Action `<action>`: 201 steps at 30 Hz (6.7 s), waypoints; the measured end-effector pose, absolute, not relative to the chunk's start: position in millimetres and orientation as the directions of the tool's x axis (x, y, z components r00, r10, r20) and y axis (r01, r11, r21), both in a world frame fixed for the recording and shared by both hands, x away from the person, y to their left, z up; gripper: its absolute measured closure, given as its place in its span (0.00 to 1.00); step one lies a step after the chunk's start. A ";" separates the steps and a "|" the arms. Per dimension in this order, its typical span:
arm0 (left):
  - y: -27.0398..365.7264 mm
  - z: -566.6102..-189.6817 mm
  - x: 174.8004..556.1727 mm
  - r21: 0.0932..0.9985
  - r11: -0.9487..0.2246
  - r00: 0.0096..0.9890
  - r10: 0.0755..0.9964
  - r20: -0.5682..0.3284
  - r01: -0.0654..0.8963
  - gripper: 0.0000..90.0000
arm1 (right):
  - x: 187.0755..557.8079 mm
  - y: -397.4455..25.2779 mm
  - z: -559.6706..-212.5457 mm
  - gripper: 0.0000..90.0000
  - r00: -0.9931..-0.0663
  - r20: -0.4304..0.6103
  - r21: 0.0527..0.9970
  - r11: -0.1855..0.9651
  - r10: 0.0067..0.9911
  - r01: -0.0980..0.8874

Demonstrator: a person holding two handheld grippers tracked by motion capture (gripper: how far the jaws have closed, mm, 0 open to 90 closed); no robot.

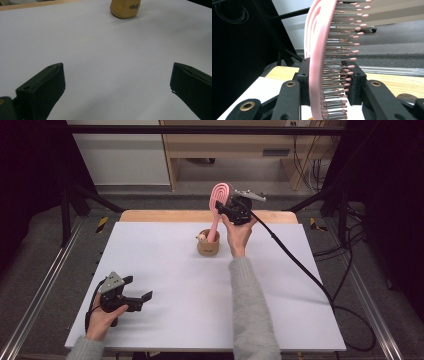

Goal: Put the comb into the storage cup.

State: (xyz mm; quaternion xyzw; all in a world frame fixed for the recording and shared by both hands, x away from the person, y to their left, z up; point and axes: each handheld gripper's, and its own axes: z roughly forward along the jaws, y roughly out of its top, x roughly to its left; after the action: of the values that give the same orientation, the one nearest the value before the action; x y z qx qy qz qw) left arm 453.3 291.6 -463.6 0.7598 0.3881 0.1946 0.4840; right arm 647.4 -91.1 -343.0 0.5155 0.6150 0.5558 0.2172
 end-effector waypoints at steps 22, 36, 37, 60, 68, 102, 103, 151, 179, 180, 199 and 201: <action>291.0 -463.4 453.1 0.887 -0.232 0.625 0.777 -0.078 0.400 0.00 | 648.1 -82.5 -357.7 0.70 -0.366 0.303 0.896 -0.133 0.880 0.424; 291.0 -463.4 453.1 0.887 -0.233 0.624 0.777 -0.078 0.400 0.00 | 648.8 -85.7 -366.6 0.70 -0.357 0.324 0.885 -0.147 0.876 0.441; 291.1 -463.4 453.1 0.887 -0.232 0.624 0.777 -0.078 0.400 0.00 | 648.7 -85.4 -366.7 0.70 -0.358 0.324 0.886 -0.149 0.876 0.440; 290.9 -463.8 453.4 0.885 -0.235 0.624 0.777 -0.077 0.402 0.00 | 649.9 -96.2 -380.7 0.70 -0.327 0.366 0.865 -0.189 0.871 0.465; 290.6 -463.7 453.4 0.885 -0.238 0.626 0.776 -0.075 0.401 0.00 | 649.7 -100.7 -382.3 0.70 -0.321 0.379 0.860 -0.202 0.868 0.469; 289.8 -464.1 453.5 0.885 -0.237 0.627 0.775 -0.078 0.402 0.00 | 645.1 -106.4 -380.6 0.59 -0.350 0.248 0.886 -0.066 0.903 0.458; 289.9 -464.1 453.5 0.884 -0.237 0.627 0.775 -0.078 0.402 0.00 | 645.1 -107.3 -381.0 0.59 -0.354 0.248 0.886 -0.064 0.902 0.459; 290.8 -463.0 453.1 0.888 -0.225 0.625 0.776 -0.085 0.402 0.00 | 552.5 -128.8 -349.2 0.00 -0.601 0.009 0.932 0.210 0.799 0.294; 288.8 -464.9 453.3 0.887 -0.232 0.636 0.767 -0.086 0.399 0.00 | 496.5 -198.7 -404.1 0.00 -0.667 0.114 0.931 0.155 0.736 0.330; 288.8 -464.9 453.3 0.887 -0.231 0.636 0.767 -0.086 0.399 0.00 | 495.2 -199.8 -406.6 0.00 -0.666 0.118 0.930 0.152 0.737 0.334; 288.8 -465.5 452.8 0.890 -0.235 0.640 0.765 -0.078 0.390 0.00 | 472.4 -235.4 -456.4 0.01 -0.686 0.143 0.925 0.151 0.713 0.349; 288.8 -465.6 452.9 0.891 -0.235 0.640 0.765 -0.079 0.390 0.00 | 469.7 -239.0 -459.8 0.00 -0.688 0.135 0.922 0.164 0.713 0.351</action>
State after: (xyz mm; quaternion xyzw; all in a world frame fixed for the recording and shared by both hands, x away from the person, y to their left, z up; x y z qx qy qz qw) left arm 452.9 288.8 -465.6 0.7620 0.3787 0.1916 0.4892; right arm 469.7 -239.0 -459.8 0.3576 0.7443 0.5384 0.1680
